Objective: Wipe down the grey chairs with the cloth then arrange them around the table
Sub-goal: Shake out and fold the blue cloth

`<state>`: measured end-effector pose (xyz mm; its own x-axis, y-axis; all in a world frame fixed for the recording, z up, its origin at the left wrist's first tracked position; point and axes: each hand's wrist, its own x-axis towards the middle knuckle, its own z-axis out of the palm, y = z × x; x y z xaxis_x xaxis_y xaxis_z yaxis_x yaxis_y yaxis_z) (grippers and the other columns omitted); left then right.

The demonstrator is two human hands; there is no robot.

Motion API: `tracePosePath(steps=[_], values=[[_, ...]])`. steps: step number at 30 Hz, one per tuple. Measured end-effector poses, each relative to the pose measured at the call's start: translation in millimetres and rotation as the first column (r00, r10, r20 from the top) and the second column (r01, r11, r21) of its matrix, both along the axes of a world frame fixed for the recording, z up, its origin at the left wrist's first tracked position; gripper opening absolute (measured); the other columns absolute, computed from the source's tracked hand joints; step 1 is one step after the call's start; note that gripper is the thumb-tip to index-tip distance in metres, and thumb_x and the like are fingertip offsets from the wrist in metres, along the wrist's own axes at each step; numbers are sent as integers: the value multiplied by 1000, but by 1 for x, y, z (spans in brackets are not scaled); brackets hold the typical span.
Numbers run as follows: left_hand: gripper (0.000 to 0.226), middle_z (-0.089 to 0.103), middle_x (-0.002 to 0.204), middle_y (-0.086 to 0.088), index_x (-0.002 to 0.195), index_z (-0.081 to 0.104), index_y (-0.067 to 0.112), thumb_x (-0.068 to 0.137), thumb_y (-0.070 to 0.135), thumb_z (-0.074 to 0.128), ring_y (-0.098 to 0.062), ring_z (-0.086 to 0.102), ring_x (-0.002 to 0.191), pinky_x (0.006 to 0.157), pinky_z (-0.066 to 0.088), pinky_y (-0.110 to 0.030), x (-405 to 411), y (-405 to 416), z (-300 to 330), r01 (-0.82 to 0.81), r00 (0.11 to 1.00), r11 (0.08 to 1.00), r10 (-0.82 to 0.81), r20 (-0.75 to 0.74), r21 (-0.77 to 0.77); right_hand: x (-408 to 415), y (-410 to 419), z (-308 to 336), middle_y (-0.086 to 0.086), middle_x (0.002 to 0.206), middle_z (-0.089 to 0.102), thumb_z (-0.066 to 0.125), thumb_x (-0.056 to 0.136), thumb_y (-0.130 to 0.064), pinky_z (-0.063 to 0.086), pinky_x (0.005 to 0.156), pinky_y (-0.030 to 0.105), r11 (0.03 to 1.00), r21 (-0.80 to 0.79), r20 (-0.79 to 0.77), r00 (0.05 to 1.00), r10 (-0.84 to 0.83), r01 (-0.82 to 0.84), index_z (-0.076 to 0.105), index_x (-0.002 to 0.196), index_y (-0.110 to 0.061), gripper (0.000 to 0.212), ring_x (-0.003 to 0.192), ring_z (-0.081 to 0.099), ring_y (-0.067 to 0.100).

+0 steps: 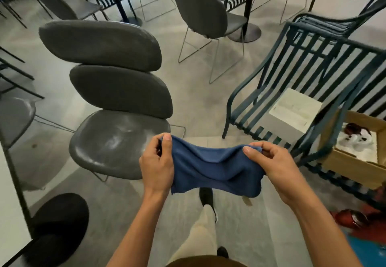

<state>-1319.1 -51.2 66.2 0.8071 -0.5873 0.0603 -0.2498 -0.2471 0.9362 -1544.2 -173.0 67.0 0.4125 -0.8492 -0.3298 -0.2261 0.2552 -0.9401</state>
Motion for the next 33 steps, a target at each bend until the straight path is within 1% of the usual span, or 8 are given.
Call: tracePosePath(steps=[4, 7, 10, 13, 15, 19, 24, 33], values=[[18, 69, 87, 13, 99, 68, 26, 106, 32, 53, -7, 65, 80, 69, 50, -18, 40, -72, -9, -24, 999, 1000, 24, -37, -8, 49, -72, -2, -1, 90, 77, 69, 94, -27, 51, 63, 19, 1000, -2, -13, 1000, 25, -25, 74, 100, -21, 10, 85, 72, 12], [18, 68, 89, 19, 100, 68, 29, 106, 35, 53, -1, 65, 86, 72, 49, -14, 75, -124, -11, -24, 998, 999, 25, -56, 24, 85, -125, -3, 2, 93, 78, 69, 93, -27, 55, 73, 28, 1000, 15, -2, 1000, 14, -14, 74, 100, -21, 10, 90, 73, 17], [18, 69, 89, 17, 100, 69, 29, 106, 36, 53, -4, 66, 88, 77, 54, -24, 106, -175, -7, 1, 998, 999, 2, -64, 42, 121, -175, -2, 4, 95, 78, 68, 94, -27, 57, 79, 35, 999, 40, 1, 1000, 0, 0, 73, 103, -18, 14, 92, 74, 21], [19, 70, 86, 12, 97, 69, 28, 105, 36, 54, -6, 66, 84, 77, 54, -32, 131, -221, -4, -5, 997, 999, 8, -83, 40, 152, -222, -2, 8, 92, 77, 68, 95, -25, 55, 67, 28, 998, 56, 17, 999, -30, 29, 74, 103, -14, 15, 84, 73, 23], [19, 69, 83, 11, 95, 69, 28, 105, 35, 55, -5, 64, 80, 74, 53, -29, 146, -255, -3, -8, 997, 999, 11, -77, 32, 173, -254, -2, 8, 90, 77, 68, 96, -25, 54, 63, 26, 997, 67, 20, 999, -28, 26, 74, 100, -14, 13, 81, 72, 22], [19, 66, 77, 7, 91, 69, 27, 104, 34, 56, -2, 59, 69, 65, 48, -20, 178, -324, -5, -28, 996, 999, 29, -86, 21, 215, -323, -5, 6, 90, 77, 67, 95, -23, 58, 74, 33, 997, 71, 25, 999, -24, 23, 73, 98, -14, 11, 85, 73, 19], [21, 66, 76, 1, 92, 67, 27, 105, 36, 55, -17, 62, 75, 67, 50, -31, 224, -421, -10, -53, 995, 998, 55, -79, 28, 266, -428, -14, 5, 93, 77, 68, 94, -27, 57, 76, 34, 993, 117, 45, 999, -11, 5, 73, 103, -14, 16, 87, 74, 18], [22, 65, 78, 5, 94, 66, 26, 106, 37, 52, -5, 59, 68, 62, 47, -24, 311, -558, 2, -228, 971, 973, 230, -59, 36, 381, -599, 0, 5, 94, 76, 68, 95, -25, 56, 82, 41, 978, 162, 44, 991, 127, -133, 71, 102, -11, 16, 89, 71, 19]])
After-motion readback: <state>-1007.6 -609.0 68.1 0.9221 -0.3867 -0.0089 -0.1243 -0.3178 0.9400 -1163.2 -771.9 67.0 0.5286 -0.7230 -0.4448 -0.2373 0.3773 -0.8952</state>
